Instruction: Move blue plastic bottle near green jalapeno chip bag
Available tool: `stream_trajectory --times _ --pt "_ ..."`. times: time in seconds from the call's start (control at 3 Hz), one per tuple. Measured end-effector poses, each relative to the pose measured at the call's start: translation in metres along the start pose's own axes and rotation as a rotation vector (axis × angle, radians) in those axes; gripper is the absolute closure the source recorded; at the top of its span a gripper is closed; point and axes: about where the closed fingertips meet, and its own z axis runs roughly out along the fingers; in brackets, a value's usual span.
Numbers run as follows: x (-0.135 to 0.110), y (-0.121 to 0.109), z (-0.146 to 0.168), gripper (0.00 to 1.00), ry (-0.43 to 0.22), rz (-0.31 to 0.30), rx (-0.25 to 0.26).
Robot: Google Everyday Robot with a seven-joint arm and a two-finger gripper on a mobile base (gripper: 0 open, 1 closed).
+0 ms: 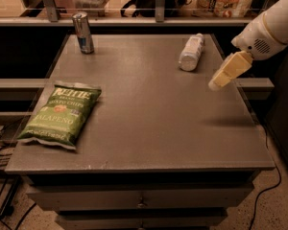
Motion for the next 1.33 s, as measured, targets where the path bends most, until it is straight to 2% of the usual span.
stream_trajectory --times 0.33,0.67,1.0,1.33 --pt "0.0 0.0 0.004 0.0 -0.008 0.025 -0.004" --pt "-0.01 -0.004 0.023 0.0 -0.086 0.107 -0.016" --pt "-0.034 -0.029 0.049 0.0 -0.212 0.223 0.003" --pt "-0.051 -0.055 0.071 0.0 -0.28 0.309 0.04"
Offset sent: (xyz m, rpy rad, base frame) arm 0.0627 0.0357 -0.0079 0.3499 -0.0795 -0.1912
